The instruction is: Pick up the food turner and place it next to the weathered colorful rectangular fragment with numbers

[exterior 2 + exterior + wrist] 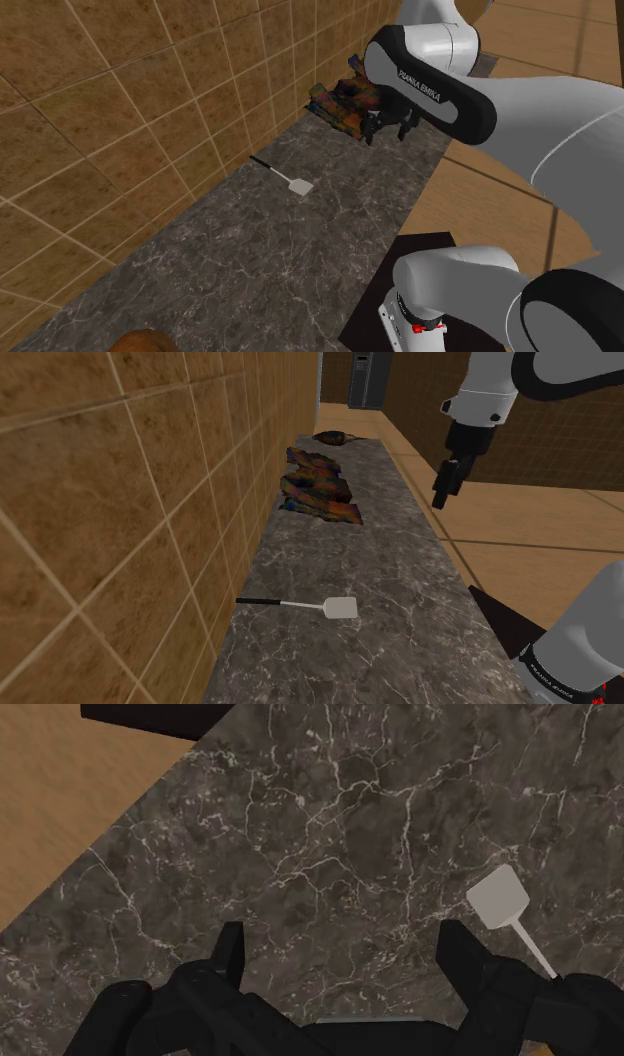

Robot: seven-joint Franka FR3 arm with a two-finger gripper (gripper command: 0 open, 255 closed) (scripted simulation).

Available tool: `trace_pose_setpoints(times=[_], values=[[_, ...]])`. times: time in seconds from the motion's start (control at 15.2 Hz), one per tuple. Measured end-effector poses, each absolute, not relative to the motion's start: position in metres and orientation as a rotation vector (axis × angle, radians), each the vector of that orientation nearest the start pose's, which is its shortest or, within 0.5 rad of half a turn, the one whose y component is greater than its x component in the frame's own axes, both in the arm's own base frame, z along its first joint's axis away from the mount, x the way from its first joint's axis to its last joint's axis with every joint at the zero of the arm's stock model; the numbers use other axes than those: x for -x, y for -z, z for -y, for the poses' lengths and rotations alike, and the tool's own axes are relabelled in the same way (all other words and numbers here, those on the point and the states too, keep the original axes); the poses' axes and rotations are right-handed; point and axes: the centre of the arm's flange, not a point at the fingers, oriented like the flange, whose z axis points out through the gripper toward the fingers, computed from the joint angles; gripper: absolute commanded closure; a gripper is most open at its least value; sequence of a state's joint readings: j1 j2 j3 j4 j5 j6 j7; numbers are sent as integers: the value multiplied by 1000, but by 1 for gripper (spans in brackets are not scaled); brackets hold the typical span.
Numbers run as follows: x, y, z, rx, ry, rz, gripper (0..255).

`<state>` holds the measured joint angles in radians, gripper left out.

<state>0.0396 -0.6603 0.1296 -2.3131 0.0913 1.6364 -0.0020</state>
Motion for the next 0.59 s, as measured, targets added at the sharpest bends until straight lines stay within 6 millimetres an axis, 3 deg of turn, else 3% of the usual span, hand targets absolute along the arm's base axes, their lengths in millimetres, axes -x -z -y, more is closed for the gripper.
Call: trace_pose_setpoints(times=[0.59], values=[[-393, -512, -163, 3080, 4, 540, 0]])
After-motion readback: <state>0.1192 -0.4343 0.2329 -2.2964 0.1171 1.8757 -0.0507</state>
